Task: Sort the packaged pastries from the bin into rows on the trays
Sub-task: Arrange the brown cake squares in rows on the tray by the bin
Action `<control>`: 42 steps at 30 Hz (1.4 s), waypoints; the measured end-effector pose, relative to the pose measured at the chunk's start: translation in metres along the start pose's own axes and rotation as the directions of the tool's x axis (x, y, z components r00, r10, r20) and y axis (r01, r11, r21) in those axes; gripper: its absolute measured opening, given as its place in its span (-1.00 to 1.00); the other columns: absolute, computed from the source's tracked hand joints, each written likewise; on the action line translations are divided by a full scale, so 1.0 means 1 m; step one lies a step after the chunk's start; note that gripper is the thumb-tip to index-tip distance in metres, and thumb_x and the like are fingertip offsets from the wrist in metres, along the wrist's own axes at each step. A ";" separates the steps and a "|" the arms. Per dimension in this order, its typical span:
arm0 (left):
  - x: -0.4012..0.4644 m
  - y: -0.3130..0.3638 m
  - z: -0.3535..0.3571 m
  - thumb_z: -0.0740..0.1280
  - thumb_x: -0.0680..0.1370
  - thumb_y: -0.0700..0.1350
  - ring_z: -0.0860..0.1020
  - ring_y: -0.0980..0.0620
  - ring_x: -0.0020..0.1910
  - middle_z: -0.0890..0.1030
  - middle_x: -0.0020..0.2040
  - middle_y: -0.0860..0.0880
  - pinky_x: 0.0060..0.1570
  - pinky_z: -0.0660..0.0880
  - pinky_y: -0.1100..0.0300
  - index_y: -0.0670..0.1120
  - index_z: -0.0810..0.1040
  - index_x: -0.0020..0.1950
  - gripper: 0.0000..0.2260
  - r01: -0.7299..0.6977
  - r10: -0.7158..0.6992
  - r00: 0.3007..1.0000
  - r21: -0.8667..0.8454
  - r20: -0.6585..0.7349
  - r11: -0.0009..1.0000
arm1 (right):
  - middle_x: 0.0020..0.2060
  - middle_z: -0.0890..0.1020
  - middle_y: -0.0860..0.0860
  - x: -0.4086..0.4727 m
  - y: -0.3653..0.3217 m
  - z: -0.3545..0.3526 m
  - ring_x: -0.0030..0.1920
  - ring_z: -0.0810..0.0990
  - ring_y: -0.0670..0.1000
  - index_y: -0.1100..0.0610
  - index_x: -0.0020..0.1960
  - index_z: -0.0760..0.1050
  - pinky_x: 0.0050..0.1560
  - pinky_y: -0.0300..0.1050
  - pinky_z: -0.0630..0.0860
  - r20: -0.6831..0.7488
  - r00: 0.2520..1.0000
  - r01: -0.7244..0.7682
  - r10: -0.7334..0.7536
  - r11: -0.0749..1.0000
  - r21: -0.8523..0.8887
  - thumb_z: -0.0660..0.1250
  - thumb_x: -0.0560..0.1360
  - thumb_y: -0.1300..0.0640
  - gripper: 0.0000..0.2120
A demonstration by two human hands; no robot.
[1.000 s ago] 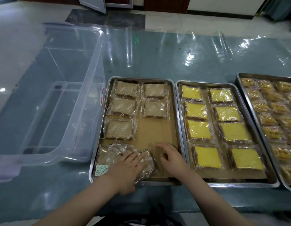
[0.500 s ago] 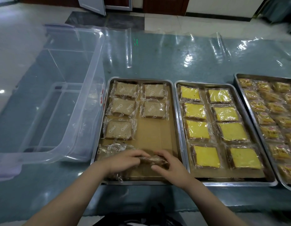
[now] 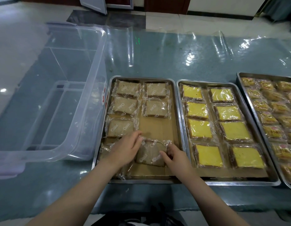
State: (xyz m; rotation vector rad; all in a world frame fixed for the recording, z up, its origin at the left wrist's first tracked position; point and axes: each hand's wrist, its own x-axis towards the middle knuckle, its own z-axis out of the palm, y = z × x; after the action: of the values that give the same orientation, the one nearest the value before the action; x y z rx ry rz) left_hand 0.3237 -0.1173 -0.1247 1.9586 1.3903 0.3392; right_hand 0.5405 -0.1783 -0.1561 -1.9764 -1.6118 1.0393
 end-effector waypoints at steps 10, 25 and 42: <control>-0.018 -0.009 0.016 0.19 0.59 -0.04 0.14 0.08 0.51 0.22 0.53 0.10 0.48 0.19 0.00 0.12 0.30 0.48 -0.56 -0.279 0.243 0.960 0.365 0.142 0.888 | 0.34 0.39 -0.09 0.009 -0.008 -0.005 -0.06 0.55 -0.15 0.07 0.53 0.15 -0.05 -0.32 0.49 -0.116 0.992 -0.049 0.051 0.999 0.020 0.32 0.58 0.06 -0.40; 0.022 0.004 0.039 0.10 0.62 0.12 -0.05 -0.07 0.57 -0.07 0.61 -0.10 0.51 -0.11 0.01 -0.05 -0.02 0.60 -0.39 -0.277 0.134 0.951 0.575 0.279 0.770 | 0.57 0.13 -0.03 0.035 -0.001 0.004 0.55 0.09 -0.05 0.06 0.57 0.14 0.50 -0.13 -0.11 0.090 0.960 0.267 -0.263 0.779 -0.567 0.09 0.64 -0.03 -0.47; 0.063 0.004 0.023 0.17 0.61 0.05 -0.04 0.02 0.57 -0.06 0.61 -0.02 0.50 -0.15 0.06 0.00 0.00 0.60 -0.39 -0.169 0.043 0.947 0.381 0.318 0.909 | 0.59 0.02 -0.01 0.069 -0.017 -0.006 0.58 -0.06 -0.03 0.10 0.58 0.06 0.56 0.00 -0.05 0.105 0.983 0.184 -0.151 0.855 -0.486 0.12 0.62 0.08 -0.44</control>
State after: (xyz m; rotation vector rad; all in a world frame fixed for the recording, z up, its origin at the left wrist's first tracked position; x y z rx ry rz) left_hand 0.3646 -0.0701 -0.1496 2.3098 1.2205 -0.2193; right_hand 0.5382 -0.1071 -0.1609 -2.0640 -2.2172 0.6686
